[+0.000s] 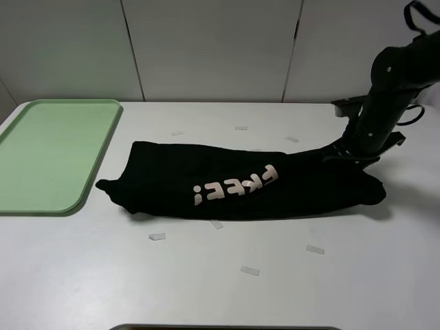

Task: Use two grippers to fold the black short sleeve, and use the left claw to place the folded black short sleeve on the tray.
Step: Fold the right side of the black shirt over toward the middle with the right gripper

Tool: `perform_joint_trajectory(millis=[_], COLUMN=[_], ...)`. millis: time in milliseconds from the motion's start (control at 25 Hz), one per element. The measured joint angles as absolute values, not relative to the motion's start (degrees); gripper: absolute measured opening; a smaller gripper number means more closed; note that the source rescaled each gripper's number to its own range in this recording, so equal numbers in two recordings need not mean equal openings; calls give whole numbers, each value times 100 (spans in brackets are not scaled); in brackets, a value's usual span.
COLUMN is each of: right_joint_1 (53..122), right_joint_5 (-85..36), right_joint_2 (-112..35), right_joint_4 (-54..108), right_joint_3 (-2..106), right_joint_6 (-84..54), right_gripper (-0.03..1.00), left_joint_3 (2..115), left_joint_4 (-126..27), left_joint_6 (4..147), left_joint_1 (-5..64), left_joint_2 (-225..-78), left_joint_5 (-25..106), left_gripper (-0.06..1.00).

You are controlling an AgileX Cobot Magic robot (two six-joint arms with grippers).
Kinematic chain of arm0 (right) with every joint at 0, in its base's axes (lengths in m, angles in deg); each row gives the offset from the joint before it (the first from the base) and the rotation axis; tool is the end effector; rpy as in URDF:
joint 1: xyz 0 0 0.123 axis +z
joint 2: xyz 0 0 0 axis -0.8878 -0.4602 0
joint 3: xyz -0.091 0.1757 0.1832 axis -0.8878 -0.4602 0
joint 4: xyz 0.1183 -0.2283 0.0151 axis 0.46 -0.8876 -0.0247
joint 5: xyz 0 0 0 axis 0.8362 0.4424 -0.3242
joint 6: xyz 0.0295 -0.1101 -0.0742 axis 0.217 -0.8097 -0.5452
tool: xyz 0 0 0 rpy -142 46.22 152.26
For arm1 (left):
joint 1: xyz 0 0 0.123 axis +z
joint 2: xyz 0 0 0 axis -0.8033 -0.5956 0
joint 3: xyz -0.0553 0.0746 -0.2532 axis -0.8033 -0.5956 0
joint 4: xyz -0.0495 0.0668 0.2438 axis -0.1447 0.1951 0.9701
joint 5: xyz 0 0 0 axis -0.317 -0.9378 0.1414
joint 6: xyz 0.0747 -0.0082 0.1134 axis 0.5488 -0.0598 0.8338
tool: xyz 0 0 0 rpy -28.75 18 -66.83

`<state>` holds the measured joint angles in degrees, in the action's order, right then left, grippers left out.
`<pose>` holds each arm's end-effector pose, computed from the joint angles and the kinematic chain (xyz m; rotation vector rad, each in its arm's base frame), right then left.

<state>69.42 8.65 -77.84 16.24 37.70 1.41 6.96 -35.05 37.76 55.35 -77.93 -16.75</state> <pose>0.3561 0.0383 0.0656 -0.3983 3.0084 -0.0501 0.0566 0.0030 0.2555 -0.0949 2.0537 -0.0045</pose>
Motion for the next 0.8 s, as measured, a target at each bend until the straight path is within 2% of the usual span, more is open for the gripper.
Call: perform_joint_trajectory(millis=[240, 440, 800], right_joint_1=[6942, 6923, 6921], right_joint_5=[1260, 2211, 2469], right_joint_2=[-7039, -6827, -6918], right_joint_4=[495, -709, -109], right_joint_3=[3770, 4258, 4604], right_joint_6=[568, 924, 949], right_gripper=[12, 12, 12], left_joint_3=[696, 696, 696], left_joint_4=[-3505, -3505, -3507], left_joint_6=[3776, 3776, 3776], left_joint_1=[5535, 5535, 5535], left_joint_2=[-7793, -7793, -7793], left_joint_5=[-1675, -1675, -1675], left_gripper=[98, 98, 98])
